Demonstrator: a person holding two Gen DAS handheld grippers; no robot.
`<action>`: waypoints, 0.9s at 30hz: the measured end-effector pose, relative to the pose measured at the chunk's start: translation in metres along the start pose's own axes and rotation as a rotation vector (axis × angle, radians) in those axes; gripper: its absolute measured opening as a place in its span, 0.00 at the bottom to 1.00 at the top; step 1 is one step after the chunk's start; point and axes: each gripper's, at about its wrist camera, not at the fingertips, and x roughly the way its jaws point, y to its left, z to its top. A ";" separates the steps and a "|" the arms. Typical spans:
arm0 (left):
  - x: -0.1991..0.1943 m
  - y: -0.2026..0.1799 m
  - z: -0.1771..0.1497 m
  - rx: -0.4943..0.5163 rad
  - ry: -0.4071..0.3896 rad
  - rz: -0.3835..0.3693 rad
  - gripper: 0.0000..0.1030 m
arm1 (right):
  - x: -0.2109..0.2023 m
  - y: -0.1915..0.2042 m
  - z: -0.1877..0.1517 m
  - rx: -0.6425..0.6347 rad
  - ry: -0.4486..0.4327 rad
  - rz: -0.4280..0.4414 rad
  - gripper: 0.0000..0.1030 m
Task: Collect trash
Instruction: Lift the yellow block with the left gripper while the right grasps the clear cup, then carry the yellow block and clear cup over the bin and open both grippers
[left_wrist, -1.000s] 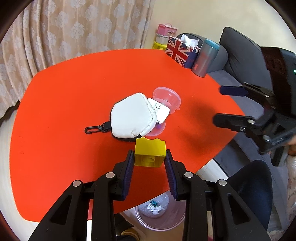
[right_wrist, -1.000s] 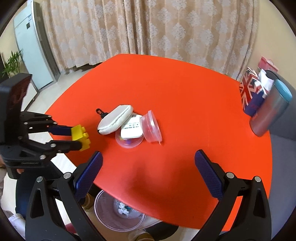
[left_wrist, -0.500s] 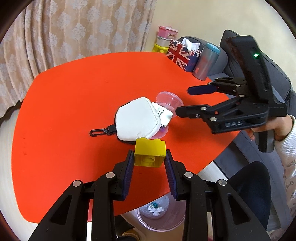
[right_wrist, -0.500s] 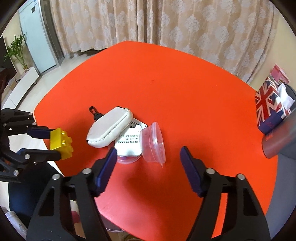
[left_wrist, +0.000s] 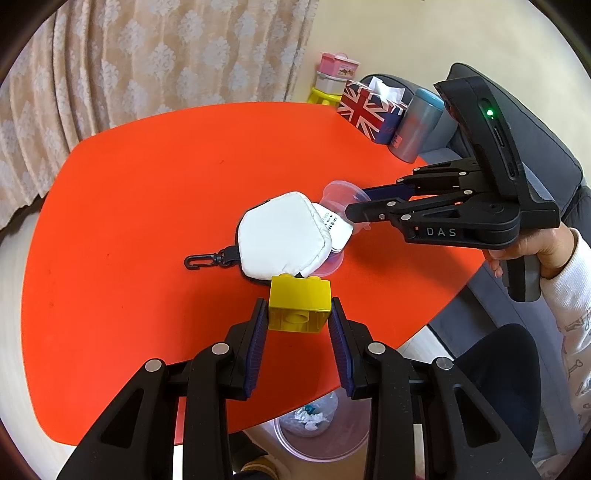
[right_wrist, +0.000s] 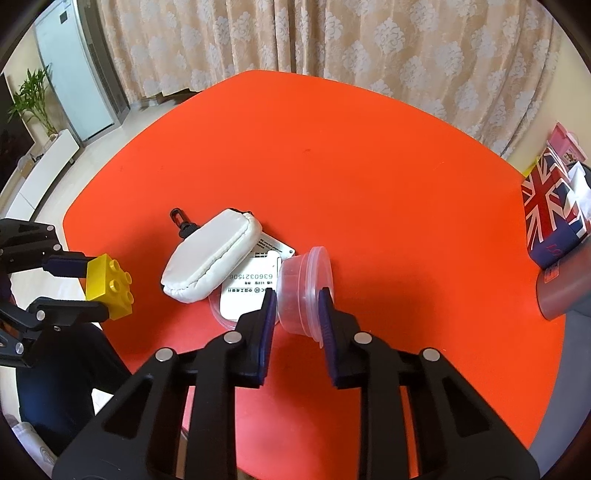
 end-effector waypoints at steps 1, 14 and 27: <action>0.000 0.000 0.000 0.000 0.000 0.000 0.32 | -0.001 0.001 -0.001 0.000 -0.006 -0.002 0.22; -0.008 -0.011 0.000 0.035 -0.003 -0.011 0.32 | -0.055 0.010 -0.017 0.036 -0.084 -0.024 0.22; -0.029 -0.040 -0.007 0.101 -0.014 -0.036 0.32 | -0.112 0.038 -0.063 0.050 -0.129 0.019 0.22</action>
